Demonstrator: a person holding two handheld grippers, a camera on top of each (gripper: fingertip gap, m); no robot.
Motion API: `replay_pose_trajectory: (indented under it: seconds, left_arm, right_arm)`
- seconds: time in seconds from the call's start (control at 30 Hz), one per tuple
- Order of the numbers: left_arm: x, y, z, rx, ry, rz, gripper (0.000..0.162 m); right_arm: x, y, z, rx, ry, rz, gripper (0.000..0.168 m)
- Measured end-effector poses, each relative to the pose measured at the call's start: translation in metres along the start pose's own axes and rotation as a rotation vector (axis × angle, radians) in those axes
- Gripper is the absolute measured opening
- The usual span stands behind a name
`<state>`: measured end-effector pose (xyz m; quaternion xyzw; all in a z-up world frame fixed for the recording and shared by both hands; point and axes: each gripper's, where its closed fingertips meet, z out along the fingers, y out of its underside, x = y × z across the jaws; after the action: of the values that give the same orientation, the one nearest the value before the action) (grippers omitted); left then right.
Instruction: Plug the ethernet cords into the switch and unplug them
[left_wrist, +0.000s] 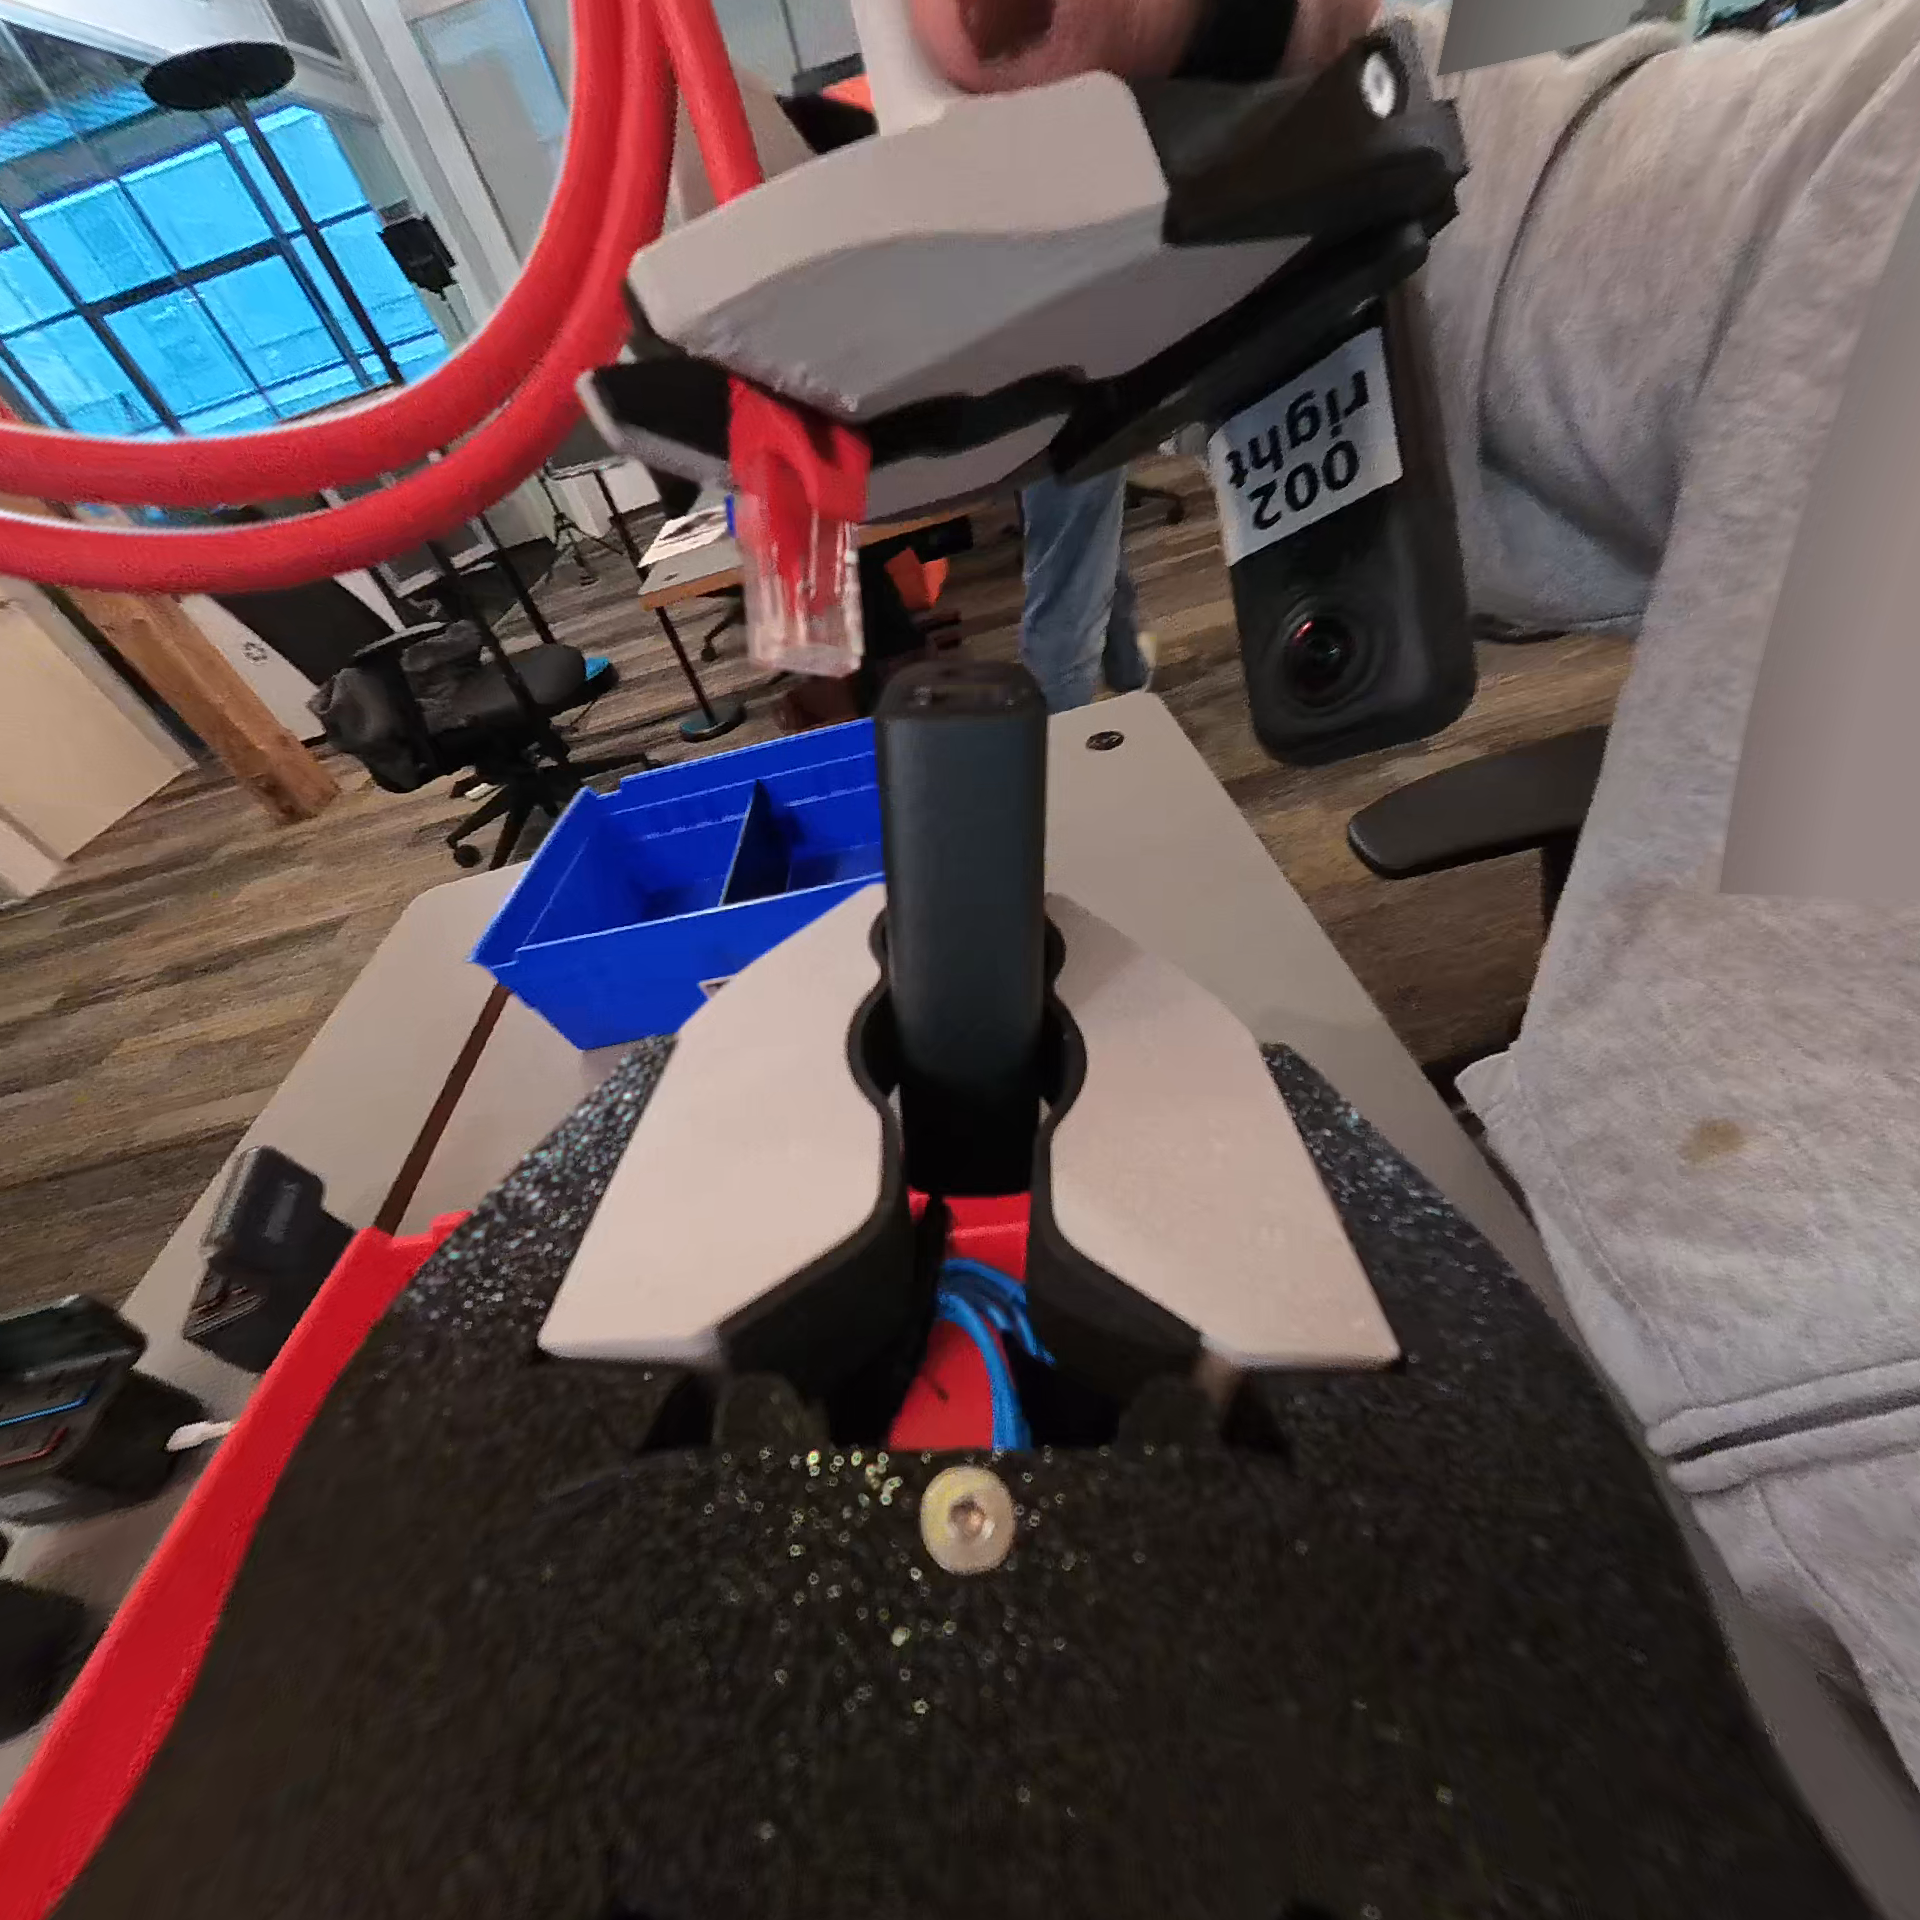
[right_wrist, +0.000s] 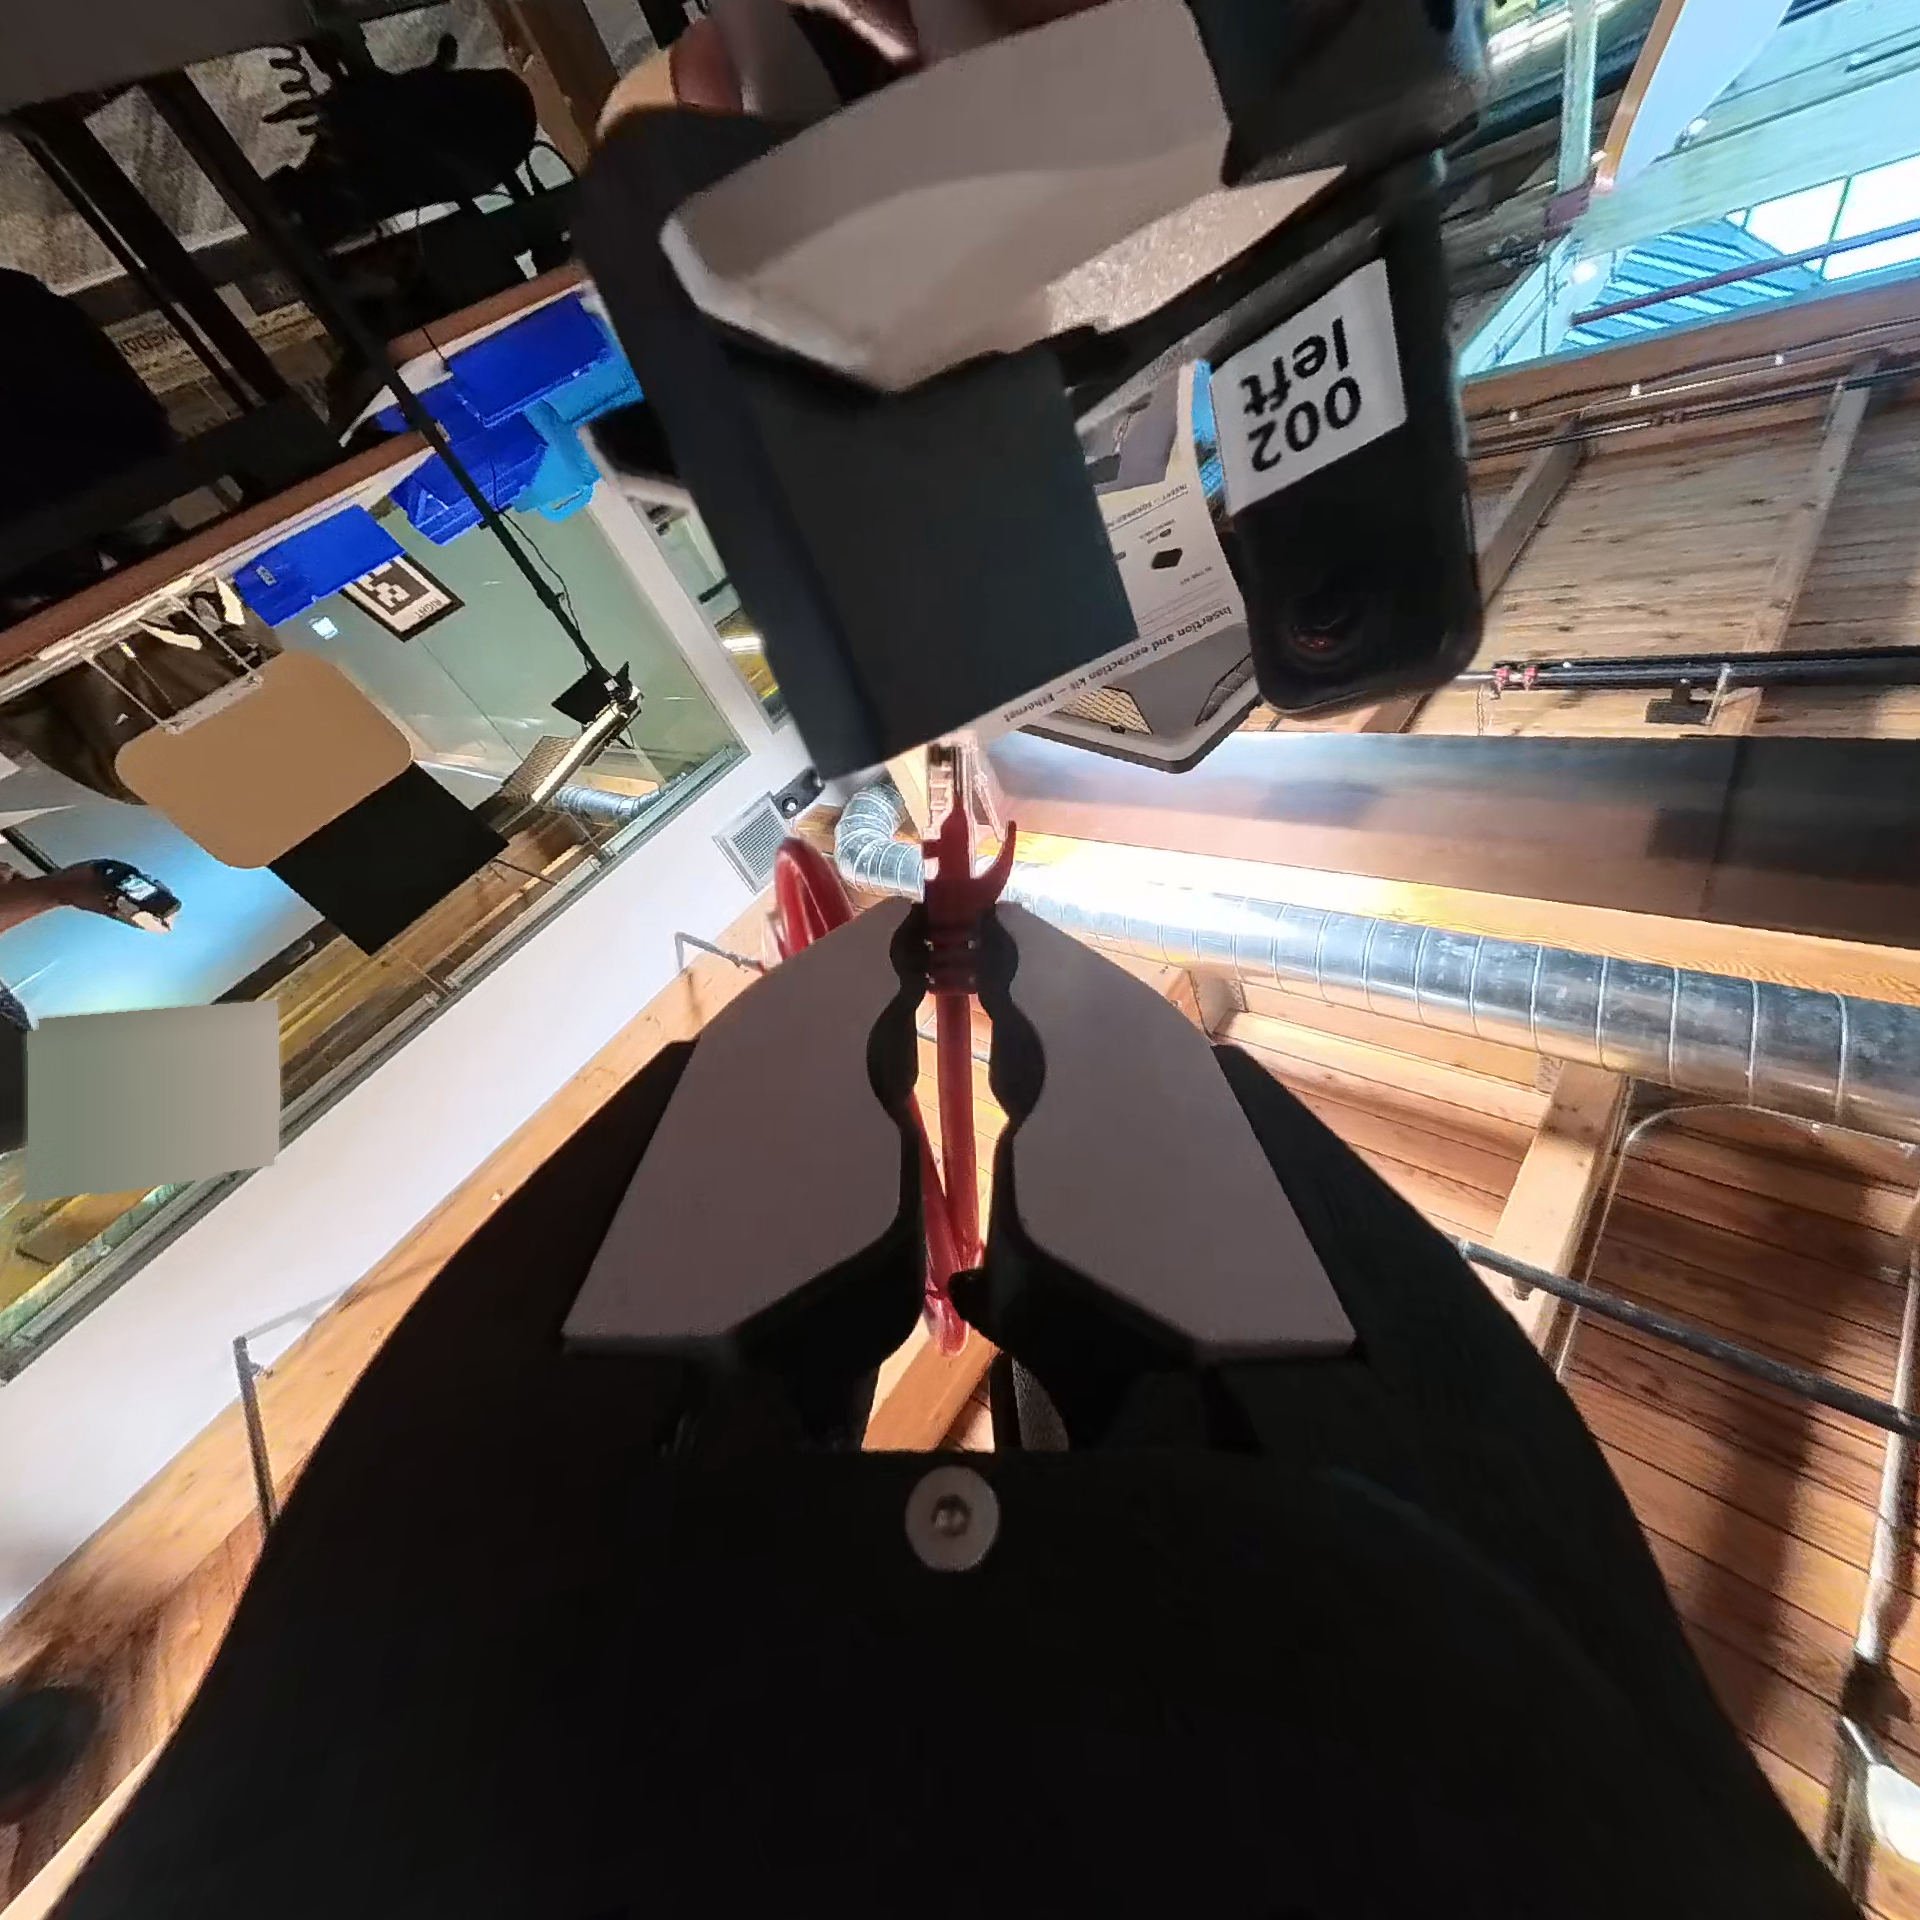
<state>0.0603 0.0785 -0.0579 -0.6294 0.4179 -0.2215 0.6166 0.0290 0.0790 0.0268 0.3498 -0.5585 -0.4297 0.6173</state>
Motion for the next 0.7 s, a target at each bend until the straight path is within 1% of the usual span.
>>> replay_pose_trajectory:
  seconds: [0.1, 0.13, 0.23, 0.3, 0.37, 0.43, 0.53, 0.6, 0.7]
  left_arm:
    - [0.0, 0.001, 0.0, -0.001, 0.006, -0.006, 0.024]
    - [-0.003, 0.002, 0.001, -0.012, -0.012, 0.004, 0.021]
    - [-0.005, 0.005, 0.001, -0.027, -0.031, 0.018, 0.021]
    - [-0.006, 0.004, 0.001, -0.023, -0.037, 0.016, 0.021]
    - [-0.009, 0.006, 0.001, -0.031, -0.052, 0.02, 0.021]
    - [-0.009, 0.007, 0.001, -0.034, -0.05, 0.017, 0.021]
    - [-0.014, 0.009, 0.001, -0.051, -0.084, 0.033, 0.021]
    - [-0.017, 0.011, 0.001, -0.074, -0.116, 0.055, 0.021]
    - [-0.024, 0.013, 0.001, -0.098, -0.184, 0.1, 0.021]
  right_arm:
    - [-0.002, 0.003, 0.0, -0.018, -0.021, 0.008, 0.007]
    - [-0.003, 0.005, 0.001, -0.027, -0.038, 0.017, 0.007]
    - [-0.011, 0.01, 0.002, -0.051, -0.146, 0.091, 0.007]
    - [-0.02, 0.012, 0.0, -0.069, -0.278, 0.212, 0.007]
    - [-0.028, 0.013, -0.003, -0.089, -0.428, 0.392, 0.007]
    - [-0.031, 0.008, -0.01, -0.071, -0.574, 0.585, 0.007]
    - [-0.037, -0.004, -0.025, -0.029, -0.81, 0.784, 0.007]
    - [-0.037, -0.008, -0.029, -0.006, -0.877, 0.845, 0.007]
    - [-0.04, -0.009, -0.034, -0.009, -0.93, 0.849, 0.007]
